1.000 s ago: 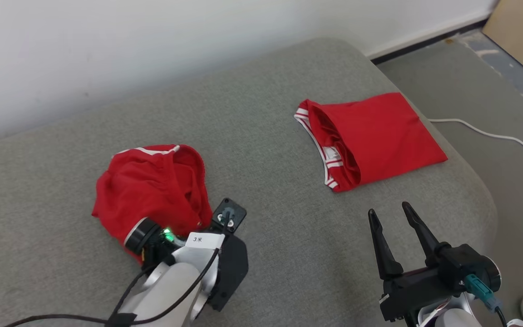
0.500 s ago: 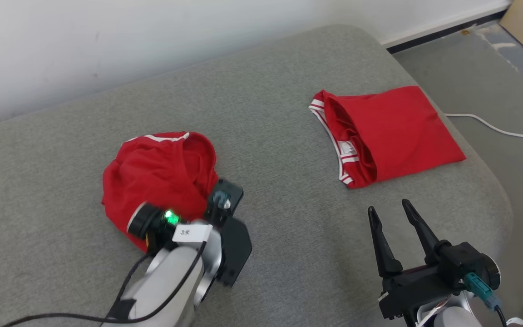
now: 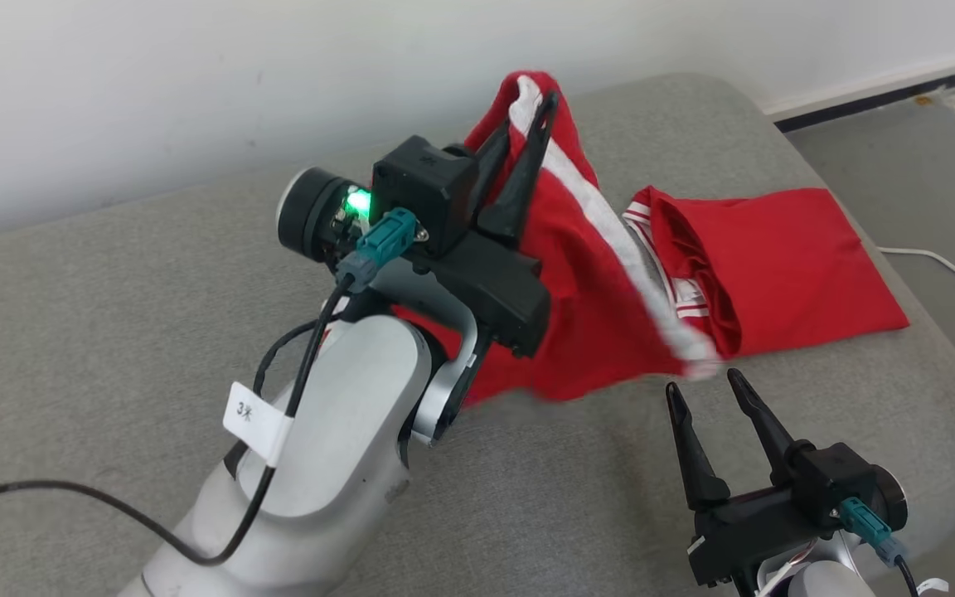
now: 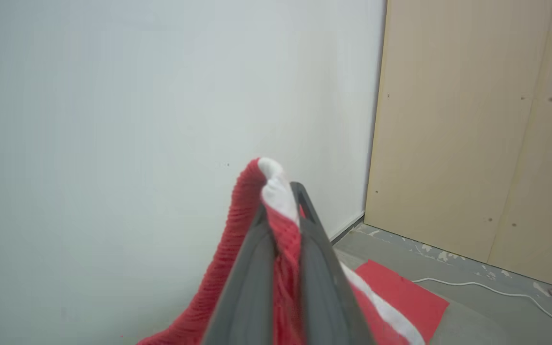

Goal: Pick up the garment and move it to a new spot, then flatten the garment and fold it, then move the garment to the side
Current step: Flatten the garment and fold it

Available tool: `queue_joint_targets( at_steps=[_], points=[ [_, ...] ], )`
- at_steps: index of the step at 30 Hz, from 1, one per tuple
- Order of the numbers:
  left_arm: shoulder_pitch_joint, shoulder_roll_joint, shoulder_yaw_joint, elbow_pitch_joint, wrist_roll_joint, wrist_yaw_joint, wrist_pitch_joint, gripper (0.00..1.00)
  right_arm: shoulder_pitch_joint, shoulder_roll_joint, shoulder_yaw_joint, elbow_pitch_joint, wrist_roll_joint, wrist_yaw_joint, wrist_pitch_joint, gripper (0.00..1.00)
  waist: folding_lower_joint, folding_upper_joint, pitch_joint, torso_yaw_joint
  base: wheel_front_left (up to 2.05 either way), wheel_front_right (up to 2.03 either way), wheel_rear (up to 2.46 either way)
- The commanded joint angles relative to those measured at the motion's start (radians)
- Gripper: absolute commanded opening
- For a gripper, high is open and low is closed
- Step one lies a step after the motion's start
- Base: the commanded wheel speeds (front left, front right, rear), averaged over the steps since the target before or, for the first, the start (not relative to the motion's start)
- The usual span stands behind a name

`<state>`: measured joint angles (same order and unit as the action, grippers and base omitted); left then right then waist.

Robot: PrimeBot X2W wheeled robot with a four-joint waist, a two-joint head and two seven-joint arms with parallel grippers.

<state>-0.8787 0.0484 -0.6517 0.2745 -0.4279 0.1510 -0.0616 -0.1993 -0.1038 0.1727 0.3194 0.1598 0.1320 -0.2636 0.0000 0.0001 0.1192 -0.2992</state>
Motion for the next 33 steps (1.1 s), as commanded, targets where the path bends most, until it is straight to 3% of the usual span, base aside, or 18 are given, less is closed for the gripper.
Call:
queue_joint_targets(
  at_steps=[1,9,16,24,26,33],
  points=[
    [0.021,0.004,-0.007,0.025,-0.008,0.011,-0.008,0.00,0.000,-0.003,0.001,0.000,0.003,-0.003,-0.001,1.00,0.0000,-0.0001,-0.006,0.025,0.00,0.00,0.00],
    [0.251,0.066,0.008,0.129,-0.070,0.029,-0.060,0.00,0.008,-0.007,-0.008,-0.007,0.000,-0.003,-0.001,1.00,0.0000,-0.0001,0.005,0.101,0.00,0.00,0.00],
    [0.483,0.138,0.078,0.131,-0.143,0.086,-0.118,0.00,0.016,-0.012,-0.011,-0.005,-0.005,-0.003,-0.001,1.00,0.0000,-0.0001,-0.006,0.168,0.00,0.00,0.00],
    [0.631,0.149,0.139,0.165,-0.198,0.107,-0.175,0.00,0.028,-0.016,-0.010,0.002,-0.011,-0.003,-0.001,1.00,0.0000,-0.0001,-0.042,0.225,0.00,0.00,0.00],
    [0.652,0.142,0.154,0.177,-0.210,0.110,-0.186,1.00,0.033,-0.019,-0.006,0.004,-0.011,-0.003,-0.001,1.00,0.0000,-0.0001,-0.052,0.235,0.00,0.00,0.00],
    [0.705,0.136,0.213,0.150,-0.212,0.097,-0.203,1.00,0.043,-0.026,-0.001,0.011,0.001,-0.003,-0.001,1.00,0.0000,-0.0001,-0.078,0.259,0.00,0.00,0.00]
  ],
)
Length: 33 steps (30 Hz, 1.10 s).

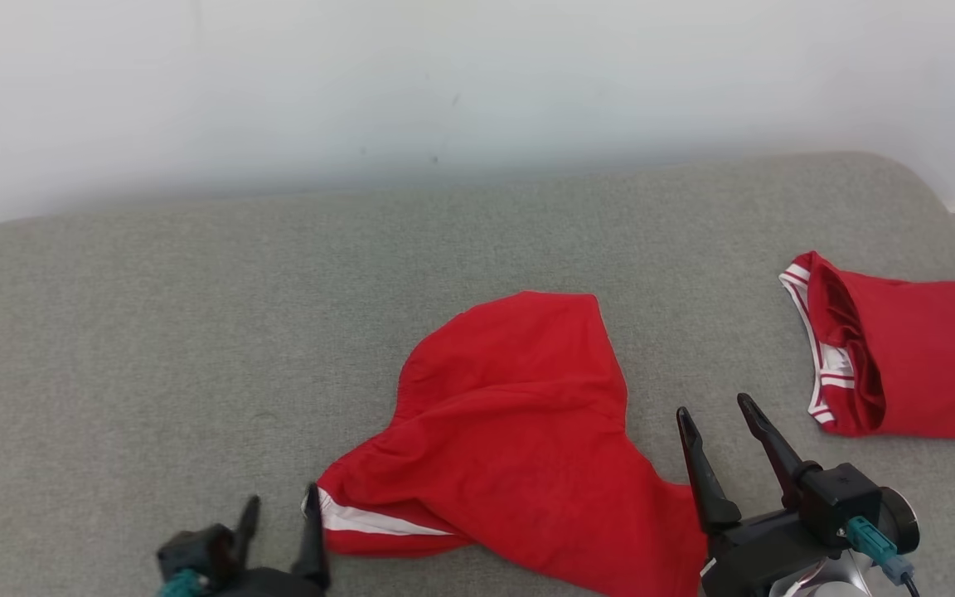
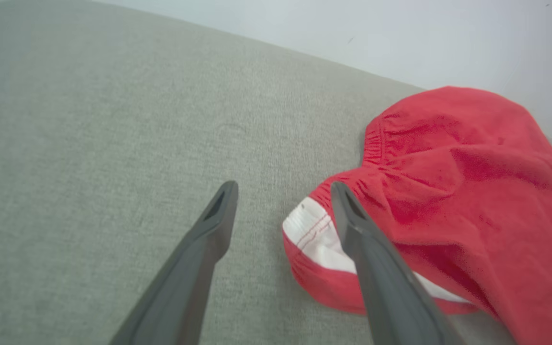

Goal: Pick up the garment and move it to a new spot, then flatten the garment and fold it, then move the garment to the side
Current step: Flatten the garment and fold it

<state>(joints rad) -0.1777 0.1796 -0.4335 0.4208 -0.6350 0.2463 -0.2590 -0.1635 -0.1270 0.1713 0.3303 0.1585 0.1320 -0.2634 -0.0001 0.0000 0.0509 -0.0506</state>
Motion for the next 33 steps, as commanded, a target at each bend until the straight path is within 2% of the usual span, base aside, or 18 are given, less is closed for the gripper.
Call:
queue_joint_targets(
  at_steps=[1,8,11,15,19,26,30,31,32,33],
  points=[
    [0.012,0.009,0.016,-0.016,0.005,0.001,-0.006,1.00,0.008,-0.004,0.002,0.000,0.003,-0.003,-0.001,1.00,0.0001,0.0000,-0.013,0.012,0.00,0.00,0.00],
    [0.138,-0.007,0.199,-0.255,0.156,-0.048,-0.006,1.00,0.024,-0.008,0.002,0.002,0.006,-0.003,-0.001,1.00,0.0001,0.0000,-0.040,0.024,0.00,0.00,0.00],
    [0.193,-0.014,0.283,-0.318,0.216,-0.087,-0.006,1.00,0.029,-0.012,-0.002,0.001,0.008,-0.003,-0.001,1.00,0.0001,0.0000,-0.047,0.026,0.00,0.00,0.00],
    [0.267,-0.044,0.350,-0.387,0.303,-0.108,-0.005,1.00,0.048,-0.015,-0.011,-0.002,0.004,-0.003,-0.001,1.00,0.0001,0.0000,-0.061,0.030,0.00,0.00,0.00],
    [0.317,-0.060,0.384,-0.414,0.375,-0.141,-0.005,1.00,0.069,-0.026,-0.018,-0.002,0.003,-0.003,-0.001,1.00,0.0001,0.0000,-0.070,0.036,0.00,0.00,0.00],
    [0.346,-0.087,0.419,-0.423,0.432,-0.189,-0.005,1.00,0.087,-0.039,-0.035,-0.001,0.002,-0.003,0.017,1.00,0.0001,0.0000,-0.067,0.054,0.00,0.00,0.00],
    [0.326,-0.097,0.427,-0.416,0.447,-0.208,-0.005,1.00,0.076,-0.053,-0.017,0.006,0.021,-0.003,0.103,1.00,0.0001,0.0000,-0.058,0.067,0.00,0.00,0.00],
    [0.321,-0.098,0.428,-0.414,0.450,-0.213,-0.005,1.00,0.075,-0.060,0.002,0.013,0.032,-0.003,0.148,1.00,0.0001,0.0000,-0.056,0.070,0.00,0.00,0.00],
    [0.307,-0.102,0.427,-0.413,0.460,-0.219,-0.005,1.00,0.072,-0.078,0.045,0.018,0.049,-0.003,0.238,1.00,0.0001,0.0000,-0.043,0.078,0.00,0.00,0.00],
    [0.299,-0.104,0.426,-0.414,0.463,-0.220,-0.005,1.00,0.070,-0.088,0.069,0.013,0.048,-0.003,0.273,1.00,0.0001,0.0000,-0.037,0.082,0.00,0.00,0.00]
  ],
)
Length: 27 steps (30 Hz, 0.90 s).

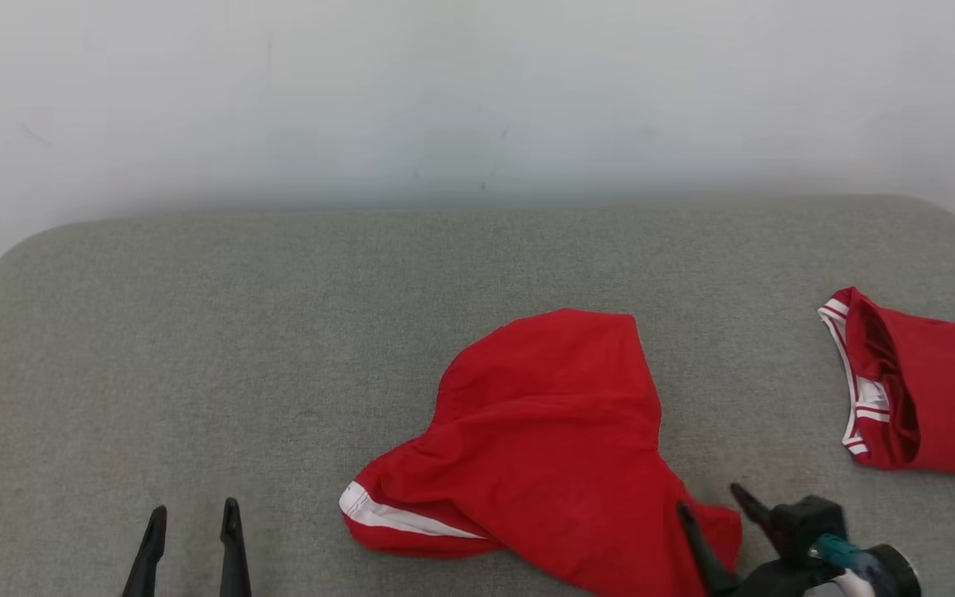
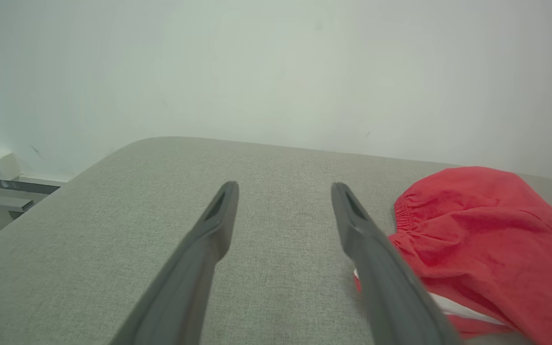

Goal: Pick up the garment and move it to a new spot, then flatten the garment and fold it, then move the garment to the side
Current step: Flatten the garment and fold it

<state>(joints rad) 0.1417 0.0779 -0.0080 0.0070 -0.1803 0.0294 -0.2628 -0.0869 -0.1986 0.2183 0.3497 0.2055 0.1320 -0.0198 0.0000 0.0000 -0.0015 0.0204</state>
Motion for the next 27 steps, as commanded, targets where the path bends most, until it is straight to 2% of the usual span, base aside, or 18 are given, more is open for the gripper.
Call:
queue_joint_targets(
  at_steps=[1,4,8,11,19,27],
  points=[
    [-0.026,-0.005,-0.001,-0.001,0.012,-0.008,-0.001,1.00,-0.005,-0.020,0.050,-0.012,0.007,-0.003,0.063,1.00,0.0000,0.0000,0.022,0.015,0.00,0.00,0.00],
    [-0.034,-0.010,-0.002,-0.007,0.017,-0.012,-0.001,1.00,0.013,-0.037,0.109,-0.034,0.003,-0.003,0.130,1.00,0.0000,0.0000,0.035,0.026,0.00,0.00,0.00],
    [-0.036,-0.015,-0.002,-0.011,0.021,-0.017,-0.001,1.00,0.032,-0.042,0.117,-0.047,-0.017,-0.003,0.168,1.00,0.0000,0.0000,0.045,0.034,0.00,0.00,0.00],
    [-0.036,-0.018,-0.003,-0.015,0.022,-0.017,-0.001,1.00,0.052,-0.024,0.071,-0.052,-0.059,-0.003,0.192,1.00,0.0000,0.0000,0.053,0.043,0.00,0.00,0.00],
    [-0.044,-0.024,-0.007,-0.021,0.021,-0.019,-0.001,1.00,0.082,0.081,-0.155,-0.073,-0.152,-0.003,0.229,1.00,0.0000,0.0000,0.068,0.057,0.00,0.00,0.00],
    [-0.050,-0.026,-0.017,-0.020,0.021,-0.018,-0.001,1.00,0.109,0.128,-0.229,-0.099,-0.129,-0.003,0.262,1.00,0.0000,0.0000,0.078,0.064,0.00,0.00,0.00]
  ],
)
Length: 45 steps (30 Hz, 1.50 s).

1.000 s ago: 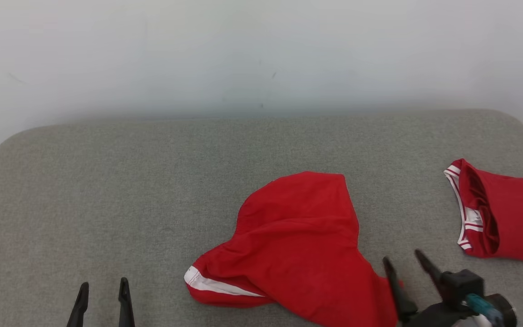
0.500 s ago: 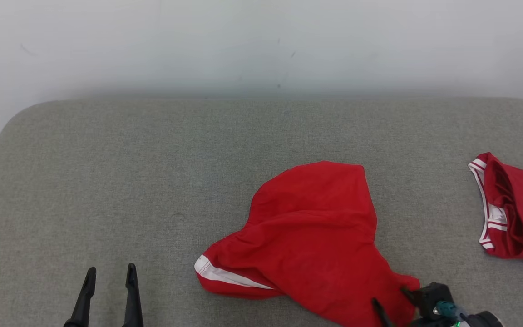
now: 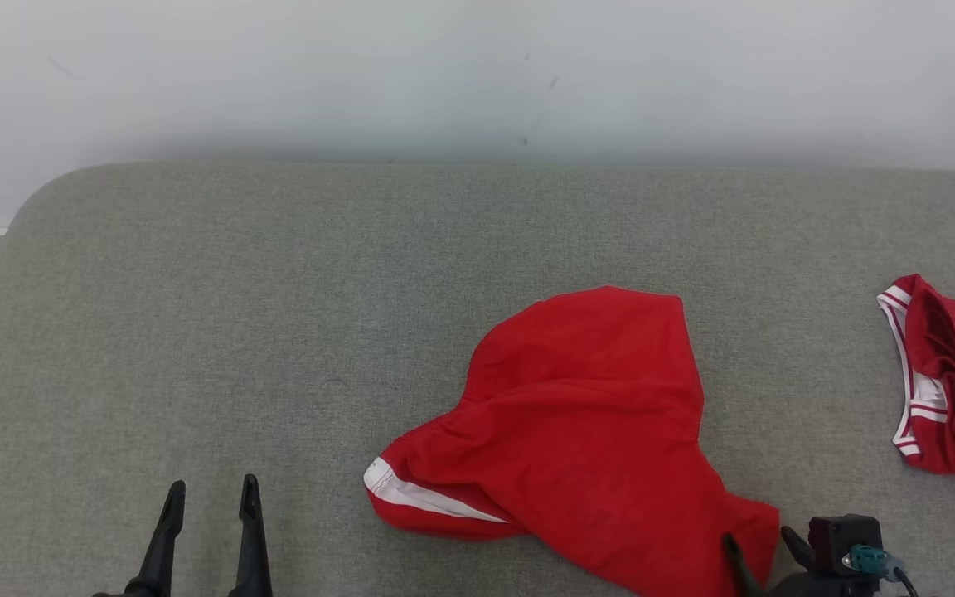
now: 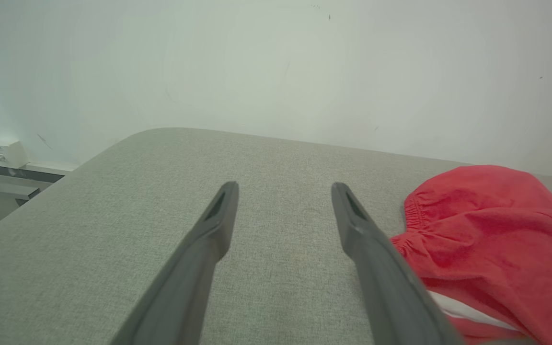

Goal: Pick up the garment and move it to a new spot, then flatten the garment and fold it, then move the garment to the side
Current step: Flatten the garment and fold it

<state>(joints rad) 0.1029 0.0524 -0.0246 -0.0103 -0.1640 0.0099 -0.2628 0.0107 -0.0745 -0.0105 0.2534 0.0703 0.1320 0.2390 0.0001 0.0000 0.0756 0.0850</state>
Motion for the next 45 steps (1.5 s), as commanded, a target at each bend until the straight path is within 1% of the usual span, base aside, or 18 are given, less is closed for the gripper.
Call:
queue_joint_targets(
  at_steps=[1,6,14,20,26,27,28,29,30,31,32,38,42,45],
  points=[
    [-0.011,-0.001,-0.001,-0.003,0.004,0.002,-0.001,1.00,0.012,0.007,0.002,-0.006,0.013,-0.003,0.001,1.00,-0.0001,0.0000,0.002,-0.001,0.00,0.00,0.00],
    [-0.010,-0.002,0.000,-0.006,0.006,0.005,-0.001,1.00,0.014,0.016,0.017,-0.004,0.036,-0.003,0.000,1.00,-0.0001,0.0000,0.006,-0.006,0.00,0.00,0.00],
    [-0.011,-0.002,0.000,-0.006,0.007,0.003,-0.001,1.00,0.004,0.021,0.012,0.017,0.046,-0.003,-0.009,1.00,-0.0001,0.0000,0.005,-0.008,0.00,0.00,0.00],
    [-0.002,-0.002,0.000,-0.004,0.003,0.005,-0.001,1.00,-0.028,0.022,0.028,0.037,0.053,-0.003,-0.023,1.00,-0.0001,0.0000,0.002,-0.011,0.00,0.00,0.00],
    [0.002,-0.002,-0.001,-0.003,0.000,0.007,-0.001,1.00,-0.069,0.022,0.022,0.071,0.061,-0.003,-0.033,1.00,-0.0001,0.0000,-0.003,-0.011,0.00,0.00,0.00],
    [0.002,-0.002,-0.002,-0.003,0.000,0.007,-0.001,1.00,-0.078,0.022,0.018,0.078,0.065,-0.003,-0.035,0.86,-0.0001,0.0000,-0.004,-0.010,0.00,0.00,0.00],
    [0.002,-0.002,-0.003,-0.002,0.000,0.006,-0.001,1.00,-0.086,0.019,0.016,0.087,0.066,-0.003,-0.037,0.58,-0.0001,0.0000,-0.004,-0.009,0.00,0.00,0.00],
    [0.002,-0.002,-0.004,-0.001,0.000,0.006,-0.001,1.00,-0.096,0.016,0.015,0.098,0.066,-0.003,-0.039,0.38,-0.0001,0.0000,-0.005,-0.007,0.00,0.00,0.00],
    [0.002,-0.002,-0.005,0.000,-0.001,0.006,-0.001,1.00,-0.104,0.014,0.012,0.109,0.068,-0.003,-0.039,0.34,-0.0001,0.0000,-0.006,-0.006,0.00,0.00,0.00],
    [0.002,-0.002,-0.005,0.001,-0.002,0.006,-0.001,1.00,-0.111,0.013,0.011,0.120,0.071,-0.003,-0.038,0.15,-0.0001,0.0000,-0.006,-0.005,0.00,0.00,0.00],
    [0.003,-0.002,-0.005,0.002,-0.001,0.005,-0.001,1.00,-0.118,0.011,0.008,0.132,0.073,-0.003,-0.038,0.00,-0.0001,0.0000,-0.007,-0.003,0.00,0.00,0.00],
    [0.008,-0.002,0.003,0.001,-0.003,0.002,-0.001,1.00,-0.169,0.001,0.001,0.179,0.079,-0.003,-0.051,0.00,-0.0001,0.0000,-0.008,0.005,0.00,0.00,0.00],
    [0.011,-0.002,0.007,-0.003,-0.003,0.001,-0.001,1.00,-0.216,0.004,-0.008,0.192,0.109,-0.003,-0.067,0.00,-0.0001,0.0000,-0.008,0.007,0.00,0.00,0.00],
    [0.007,-0.002,0.012,-0.010,-0.004,0.003,-0.001,1.00,-0.275,0.007,-0.017,0.197,0.144,-0.003,-0.059,0.00,-0.0001,0.0000,0.000,0.004,0.00,0.00,0.00]
  ],
)
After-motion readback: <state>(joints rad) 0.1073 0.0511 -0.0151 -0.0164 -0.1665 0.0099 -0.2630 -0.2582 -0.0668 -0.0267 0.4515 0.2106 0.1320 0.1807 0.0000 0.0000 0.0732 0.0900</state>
